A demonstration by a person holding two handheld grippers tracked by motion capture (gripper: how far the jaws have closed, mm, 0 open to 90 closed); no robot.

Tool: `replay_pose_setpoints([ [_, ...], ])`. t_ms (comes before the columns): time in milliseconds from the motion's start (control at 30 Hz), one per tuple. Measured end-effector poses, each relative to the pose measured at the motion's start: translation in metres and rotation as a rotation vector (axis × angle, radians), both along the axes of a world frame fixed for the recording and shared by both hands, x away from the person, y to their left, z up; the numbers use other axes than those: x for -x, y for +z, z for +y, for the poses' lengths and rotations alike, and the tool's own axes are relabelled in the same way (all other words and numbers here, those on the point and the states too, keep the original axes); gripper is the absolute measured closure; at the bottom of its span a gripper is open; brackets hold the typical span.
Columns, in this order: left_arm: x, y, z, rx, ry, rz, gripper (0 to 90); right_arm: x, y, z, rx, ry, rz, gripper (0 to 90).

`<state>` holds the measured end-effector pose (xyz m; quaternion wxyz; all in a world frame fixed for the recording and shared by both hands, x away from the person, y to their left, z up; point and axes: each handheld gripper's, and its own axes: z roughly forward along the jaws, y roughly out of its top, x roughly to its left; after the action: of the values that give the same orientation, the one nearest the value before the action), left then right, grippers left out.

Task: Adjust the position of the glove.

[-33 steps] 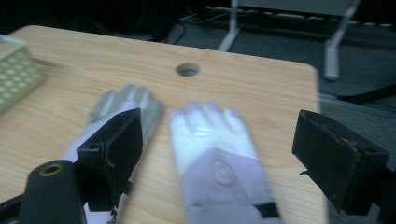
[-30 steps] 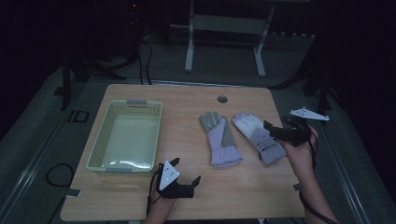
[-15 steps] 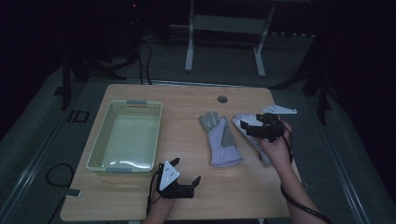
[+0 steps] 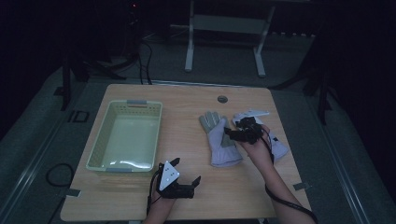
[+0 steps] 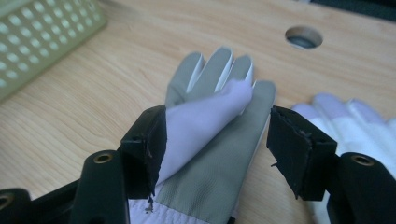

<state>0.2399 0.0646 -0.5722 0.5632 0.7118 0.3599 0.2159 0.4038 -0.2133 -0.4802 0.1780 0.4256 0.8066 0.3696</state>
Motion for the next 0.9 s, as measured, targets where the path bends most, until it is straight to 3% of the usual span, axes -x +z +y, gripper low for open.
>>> replay_pose_setpoints([
  [300, 0.0, 0.0, 0.0, 0.002, -0.001, 0.003, 0.2, -0.006, -0.035, 0.006, 0.038, 0.01, 0.071, 43.6],
  [633, 0.0, 0.0, 0.0, 0.002, -0.001, 0.002, 0.3, -0.008, -0.059, 0.007, 0.122, 0.036, 0.091, 49.5],
  [767, 0.0, 0.0, 0.0, 0.001, 0.0, 0.001, 0.2, -0.011, -0.062, 0.008, 0.128, 0.063, 0.115, 55.8],
  [900, 0.0, 0.0, 0.0, 0.0, 0.001, 0.002, 0.3, -0.01, -0.063, 0.008, 0.113, 0.062, 0.112, 70.6],
])
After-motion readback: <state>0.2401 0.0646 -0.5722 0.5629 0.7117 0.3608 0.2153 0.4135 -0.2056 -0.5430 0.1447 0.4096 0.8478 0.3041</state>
